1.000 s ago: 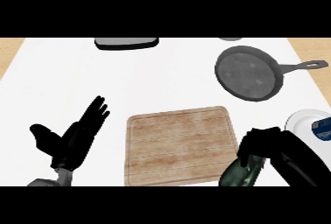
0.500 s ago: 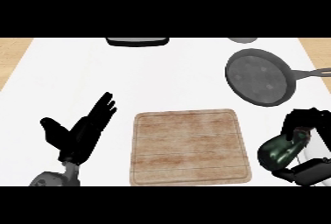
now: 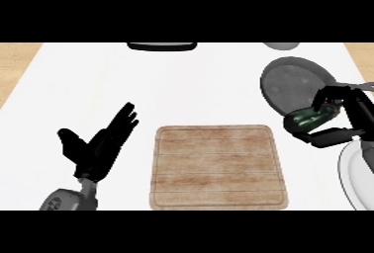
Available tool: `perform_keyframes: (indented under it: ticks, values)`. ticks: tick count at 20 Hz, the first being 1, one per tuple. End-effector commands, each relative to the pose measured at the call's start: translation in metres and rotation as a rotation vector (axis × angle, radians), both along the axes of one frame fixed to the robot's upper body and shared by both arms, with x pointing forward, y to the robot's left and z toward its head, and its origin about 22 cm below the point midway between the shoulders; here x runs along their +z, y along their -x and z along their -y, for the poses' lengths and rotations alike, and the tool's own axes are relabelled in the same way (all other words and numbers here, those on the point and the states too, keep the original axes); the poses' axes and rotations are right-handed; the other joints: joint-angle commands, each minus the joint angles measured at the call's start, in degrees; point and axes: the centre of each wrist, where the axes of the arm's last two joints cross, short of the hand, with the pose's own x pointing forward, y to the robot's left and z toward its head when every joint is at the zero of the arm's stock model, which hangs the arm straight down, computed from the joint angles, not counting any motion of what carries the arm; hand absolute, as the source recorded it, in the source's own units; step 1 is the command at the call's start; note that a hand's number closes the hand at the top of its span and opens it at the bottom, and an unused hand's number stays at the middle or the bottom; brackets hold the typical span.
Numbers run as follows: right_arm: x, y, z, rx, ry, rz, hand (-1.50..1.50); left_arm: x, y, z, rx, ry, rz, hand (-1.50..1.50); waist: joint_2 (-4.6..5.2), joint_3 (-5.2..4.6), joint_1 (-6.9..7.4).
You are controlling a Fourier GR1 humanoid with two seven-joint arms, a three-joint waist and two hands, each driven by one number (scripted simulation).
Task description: Pick the eggplant from the cutting board and place it in the pan
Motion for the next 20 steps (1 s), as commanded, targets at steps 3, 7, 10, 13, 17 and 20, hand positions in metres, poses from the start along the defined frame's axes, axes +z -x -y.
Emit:
perform_keyframes:
  ticks: [3, 7, 10, 13, 17, 20]
  values:
    - [-0.016, -0.045, -0.006, -0.141, -0.044, 0.051, 1.5, 0.007, -0.001, -0.009, -0.002, -0.004, 0.014, 0.0, 0.17, 0.03, 0.89]
    - [-0.023, -0.06, -0.003, -0.171, -0.107, 0.08, 1.5, 0.014, -0.005, 0.012, -0.035, -0.008, 0.017, 0.0, 0.66, 0.15, 1.9]
    - [-0.02, -0.065, 0.007, -0.199, -0.116, 0.09, 1.5, 0.013, -0.011, 0.02, -0.028, 0.006, 0.031, 0.0, 1.16, 0.21, 2.47]
    - [-0.006, -0.083, -0.011, -0.216, -0.1, 0.112, 1.5, 0.012, -0.011, 0.012, -0.049, 0.005, 0.027, 0.0, 1.43, 0.19, 3.51]
    - [-0.007, -0.075, 0.016, -0.313, 0.023, -0.042, 1.5, 0.012, -0.011, 0.019, -0.058, -0.006, 0.042, 0.0, 1.6, 0.07, 3.7]
    - [-0.029, -0.062, 0.02, -0.283, 0.152, -0.127, -1.5, 0.023, -0.013, 0.024, -0.092, -0.006, 0.052, 0.0, 2.26, 0.25, 5.08]
